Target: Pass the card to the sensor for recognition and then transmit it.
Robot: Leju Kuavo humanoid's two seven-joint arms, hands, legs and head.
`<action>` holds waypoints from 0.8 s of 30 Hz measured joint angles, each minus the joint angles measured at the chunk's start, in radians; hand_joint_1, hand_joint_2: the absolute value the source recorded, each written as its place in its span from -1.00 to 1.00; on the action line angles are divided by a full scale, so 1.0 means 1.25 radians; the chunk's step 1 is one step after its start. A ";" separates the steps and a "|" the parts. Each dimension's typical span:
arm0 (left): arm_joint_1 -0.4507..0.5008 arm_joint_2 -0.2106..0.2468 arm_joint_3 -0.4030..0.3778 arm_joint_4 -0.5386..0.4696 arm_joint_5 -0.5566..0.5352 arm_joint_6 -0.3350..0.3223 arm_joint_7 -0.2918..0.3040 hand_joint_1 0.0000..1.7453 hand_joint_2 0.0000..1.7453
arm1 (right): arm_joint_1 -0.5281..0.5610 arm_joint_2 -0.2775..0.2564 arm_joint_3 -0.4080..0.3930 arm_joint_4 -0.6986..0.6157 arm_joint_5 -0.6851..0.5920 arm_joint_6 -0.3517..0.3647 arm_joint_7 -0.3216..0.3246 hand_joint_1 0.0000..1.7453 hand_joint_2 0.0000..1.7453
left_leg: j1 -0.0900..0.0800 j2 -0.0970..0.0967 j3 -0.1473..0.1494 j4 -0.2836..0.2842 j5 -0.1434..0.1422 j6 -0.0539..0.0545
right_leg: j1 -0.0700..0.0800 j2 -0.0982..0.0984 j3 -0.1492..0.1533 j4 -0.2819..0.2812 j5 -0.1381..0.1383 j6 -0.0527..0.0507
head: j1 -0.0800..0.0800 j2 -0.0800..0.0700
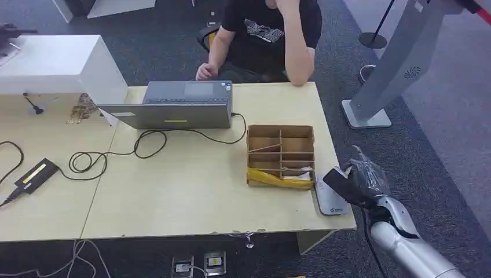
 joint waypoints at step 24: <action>-0.001 0.000 -0.019 0.000 -0.011 0.000 0.016 -1.00 -1.00 | 0.007 0.015 0.018 0.003 -0.005 -0.013 -0.006 1.00 1.00 | 0.000 0.002 0.002 0.000 0.000 0.000 | 0.000 0.002 0.000 0.000 0.000 0.000 | 0.000 0.000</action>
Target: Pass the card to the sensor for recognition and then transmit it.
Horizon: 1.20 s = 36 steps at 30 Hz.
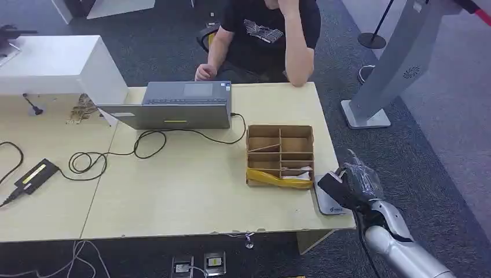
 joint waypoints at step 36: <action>-0.001 -0.001 -0.004 0.000 -0.001 0.000 0.000 -1.00 -1.00 | -0.030 0.014 -0.005 0.125 -0.069 -0.095 -0.029 1.00 1.00 | 0.000 0.000 0.002 0.000 0.000 0.000 | 0.000 0.000 0.002 0.000 0.000 0.000 | 0.000 0.000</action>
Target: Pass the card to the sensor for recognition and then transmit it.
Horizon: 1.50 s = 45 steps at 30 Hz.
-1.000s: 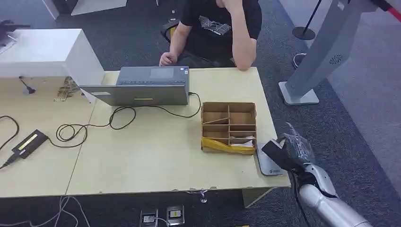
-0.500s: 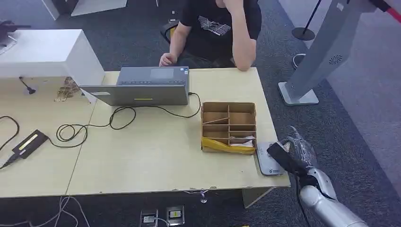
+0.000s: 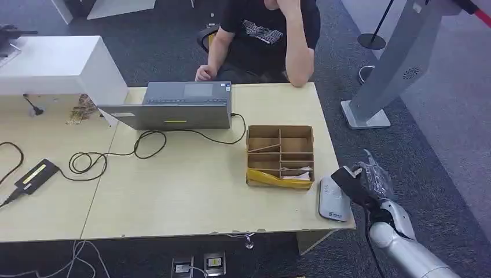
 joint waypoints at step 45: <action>-0.006 0.001 -0.031 0.000 -0.020 0.000 -0.016 -1.00 -1.00 | -0.218 0.149 0.008 -0.069 0.169 0.072 -0.008 1.00 1.00 | 0.001 -0.002 -0.002 0.000 0.000 0.000 | 0.001 0.000 -0.001 0.000 0.000 0.000 | 0.000 0.000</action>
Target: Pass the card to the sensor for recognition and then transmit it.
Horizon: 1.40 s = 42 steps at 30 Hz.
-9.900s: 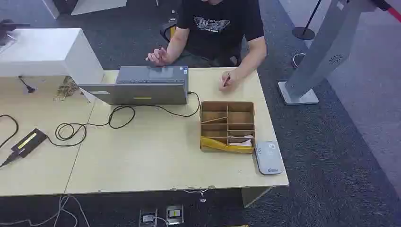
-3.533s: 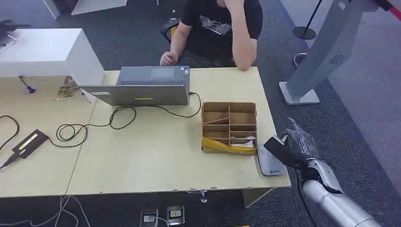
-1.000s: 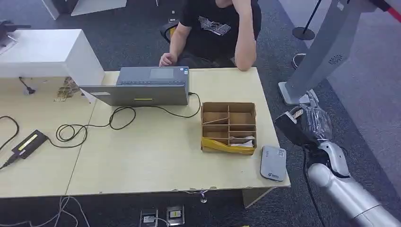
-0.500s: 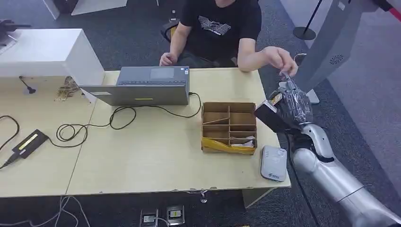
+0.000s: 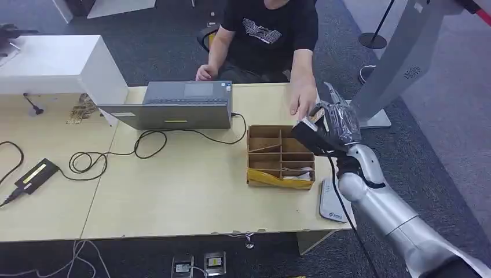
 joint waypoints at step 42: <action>0.001 0.001 -0.005 0.000 0.021 0.000 0.016 -1.00 -1.00 | 0.058 -0.078 0.039 -0.214 0.212 0.171 0.301 -1.00 1.00 | 0.000 0.001 0.014 0.001 0.001 -0.002 | 0.000 0.001 -0.001 0.000 0.001 0.000 | 0.000 0.000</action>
